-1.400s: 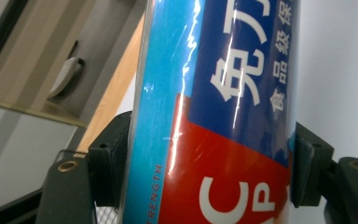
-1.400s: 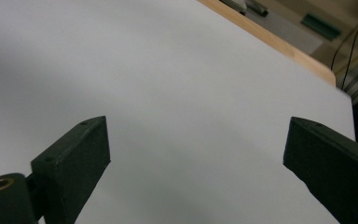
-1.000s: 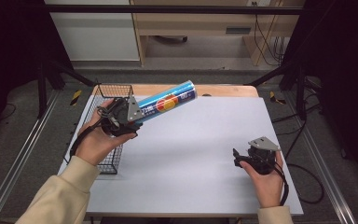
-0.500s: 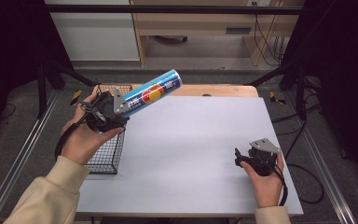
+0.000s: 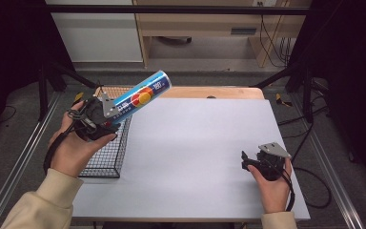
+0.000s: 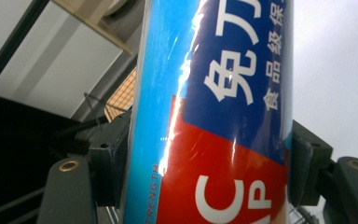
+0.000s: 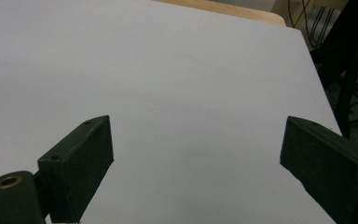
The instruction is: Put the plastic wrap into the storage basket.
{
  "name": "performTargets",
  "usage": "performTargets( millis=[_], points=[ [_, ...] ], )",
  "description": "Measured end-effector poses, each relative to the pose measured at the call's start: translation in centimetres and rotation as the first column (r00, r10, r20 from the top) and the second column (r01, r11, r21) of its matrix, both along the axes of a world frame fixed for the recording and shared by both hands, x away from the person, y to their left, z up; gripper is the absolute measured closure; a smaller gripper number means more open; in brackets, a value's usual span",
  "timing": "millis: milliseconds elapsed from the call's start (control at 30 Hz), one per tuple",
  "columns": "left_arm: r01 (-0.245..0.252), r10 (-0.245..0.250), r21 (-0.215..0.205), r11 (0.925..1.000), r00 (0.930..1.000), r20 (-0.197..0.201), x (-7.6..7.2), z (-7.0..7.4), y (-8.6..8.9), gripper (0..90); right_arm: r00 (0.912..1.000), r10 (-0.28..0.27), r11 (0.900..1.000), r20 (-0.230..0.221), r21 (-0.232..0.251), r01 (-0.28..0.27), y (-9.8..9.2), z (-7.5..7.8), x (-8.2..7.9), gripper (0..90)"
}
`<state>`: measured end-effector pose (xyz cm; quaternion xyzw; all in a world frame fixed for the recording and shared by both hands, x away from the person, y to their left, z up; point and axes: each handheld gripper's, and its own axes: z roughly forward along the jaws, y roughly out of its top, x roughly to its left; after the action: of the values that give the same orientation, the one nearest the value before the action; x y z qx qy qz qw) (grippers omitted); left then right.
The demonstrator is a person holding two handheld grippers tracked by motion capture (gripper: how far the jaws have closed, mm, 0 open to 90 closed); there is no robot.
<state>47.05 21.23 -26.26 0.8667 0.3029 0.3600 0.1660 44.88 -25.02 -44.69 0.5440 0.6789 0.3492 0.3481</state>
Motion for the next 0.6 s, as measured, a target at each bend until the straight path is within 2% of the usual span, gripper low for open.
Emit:
performTargets(
  millis=[67, 100, 200, 333, 433, 600],
  points=[
    [-0.027, 0.027, 0.008, 0.9996, 0.9996, -0.003, -0.2, 0.0, 0.1, 30.3, 1.0000, 0.004, 1.000, -0.002, 0.020, -0.004, 0.0, 0.1, -0.1, 9.6],
    [-0.043, 0.043, -0.004, 0.9991, 0.9991, -0.005, -0.3, -0.1, 0.2, 30.3, 1.0000, 0.009, 1.000, 0.003, 0.028, -0.009, 0.1, 0.3, -0.2, 9.6],
    [-0.082, 0.082, -0.016, 0.9965, 0.9966, -0.007, -0.8, 0.1, 0.5, 30.3, 0.9996, 0.027, 0.999, 0.008, 0.025, -0.027, 0.1, 0.3, -0.2, 9.5],
    [-0.124, 0.123, -0.019, 0.9921, 0.9922, -0.016, -1.9, 0.6, 0.7, 30.4, 0.9997, 0.024, 0.999, -0.002, 0.032, -0.024, -0.2, 0.2, -0.3, 9.1],
    [-0.134, 0.134, -0.008, 0.9910, 0.9909, -0.019, -2.6, 0.7, 0.8, 30.5, 0.9998, 0.013, 0.999, -0.014, 0.038, -0.013, -0.5, 0.0, -0.2, 9.1],
    [-0.131, 0.131, -0.005, 0.9914, 0.9909, -0.031, -2.8, 0.3, 1.4, 30.6, 0.9996, 0.005, 0.999, -0.027, 0.037, -0.004, -0.6, -0.2, -0.1, 9.1]
  ],
)
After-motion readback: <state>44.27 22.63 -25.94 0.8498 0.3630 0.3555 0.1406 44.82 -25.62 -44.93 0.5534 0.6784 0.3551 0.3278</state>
